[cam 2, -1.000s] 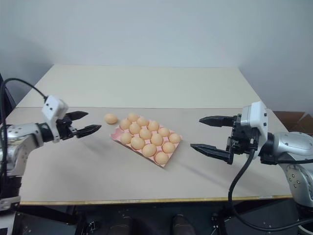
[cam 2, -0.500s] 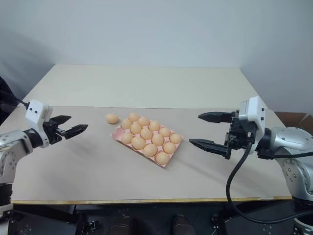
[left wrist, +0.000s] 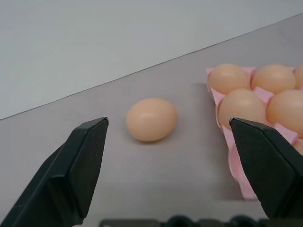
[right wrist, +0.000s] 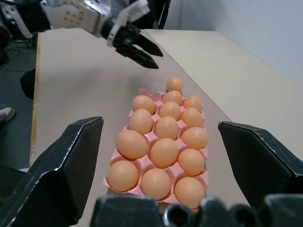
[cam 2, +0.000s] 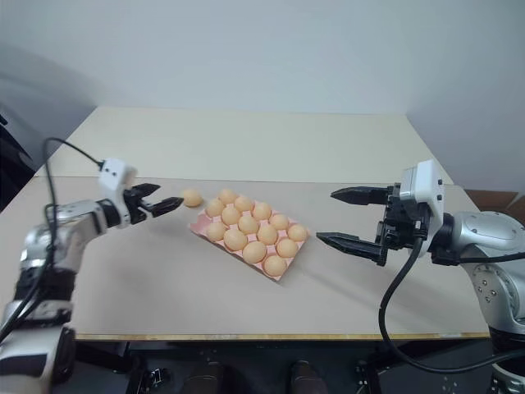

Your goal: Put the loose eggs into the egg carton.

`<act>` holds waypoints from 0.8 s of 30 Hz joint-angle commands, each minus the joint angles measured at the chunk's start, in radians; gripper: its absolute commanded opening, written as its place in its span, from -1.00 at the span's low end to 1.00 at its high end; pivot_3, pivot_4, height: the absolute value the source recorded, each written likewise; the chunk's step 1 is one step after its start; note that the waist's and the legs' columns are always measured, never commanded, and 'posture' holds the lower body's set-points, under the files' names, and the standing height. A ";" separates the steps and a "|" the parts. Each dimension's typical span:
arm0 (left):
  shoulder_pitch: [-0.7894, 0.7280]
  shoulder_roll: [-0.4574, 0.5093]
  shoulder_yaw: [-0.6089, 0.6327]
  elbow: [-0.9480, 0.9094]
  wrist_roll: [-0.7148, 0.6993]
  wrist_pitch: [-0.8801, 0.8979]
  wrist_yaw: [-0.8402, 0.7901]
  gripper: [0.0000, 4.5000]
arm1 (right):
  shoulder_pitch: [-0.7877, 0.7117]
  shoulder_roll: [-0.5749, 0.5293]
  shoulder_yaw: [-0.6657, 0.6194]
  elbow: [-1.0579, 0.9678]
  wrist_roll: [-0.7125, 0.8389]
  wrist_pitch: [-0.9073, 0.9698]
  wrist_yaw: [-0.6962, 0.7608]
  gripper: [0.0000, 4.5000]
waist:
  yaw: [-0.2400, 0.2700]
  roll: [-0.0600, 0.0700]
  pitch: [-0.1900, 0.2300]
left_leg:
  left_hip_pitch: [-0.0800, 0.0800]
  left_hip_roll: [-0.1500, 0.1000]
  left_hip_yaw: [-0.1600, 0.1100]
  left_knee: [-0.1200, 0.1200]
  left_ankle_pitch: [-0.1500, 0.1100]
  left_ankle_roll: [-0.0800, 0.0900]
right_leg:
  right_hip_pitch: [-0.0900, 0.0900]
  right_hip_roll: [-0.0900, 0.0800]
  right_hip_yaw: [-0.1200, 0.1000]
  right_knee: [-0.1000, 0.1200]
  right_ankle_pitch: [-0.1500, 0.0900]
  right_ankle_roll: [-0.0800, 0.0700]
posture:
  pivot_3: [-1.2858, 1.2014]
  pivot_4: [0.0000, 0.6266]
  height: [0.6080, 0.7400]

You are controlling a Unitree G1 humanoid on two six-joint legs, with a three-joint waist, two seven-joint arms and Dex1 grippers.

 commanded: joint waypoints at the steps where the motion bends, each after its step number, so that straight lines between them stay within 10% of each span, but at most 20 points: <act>1: -0.108 -0.041 -0.029 0.176 0.059 -0.122 0.005 0.99 | 0.008 -0.007 -0.043 -0.047 0.015 -0.011 -0.011 1.00 | -0.003 0.000 0.000 | -0.001 0.000 0.000 0.000 0.000 0.000 | 0.000 0.000 0.000 0.000 0.000 0.000 | 0.03 -0.52 1.00; 20: -0.306 -0.136 -0.017 0.661 0.159 -0.308 0.091 0.99 | 0.077 -0.005 -0.121 -0.133 0.088 0.000 -0.080 1.00 | -0.009 -0.001 0.001 | -0.001 0.000 -0.001 0.000 0.000 0.000 | 0.000 0.000 -0.001 0.000 0.000 0.001 | 0.03 -0.52 1.00; 24: -0.322 -0.149 -0.004 0.703 0.164 -0.307 0.149 0.58 | 0.073 -0.009 -0.119 -0.131 0.089 0.001 -0.078 1.00 | -0.009 -0.001 0.001 | -0.001 0.000 -0.001 0.000 0.000 0.000 | 0.000 0.000 -0.001 0.000 0.000 0.001 | 0.03 -0.52 1.00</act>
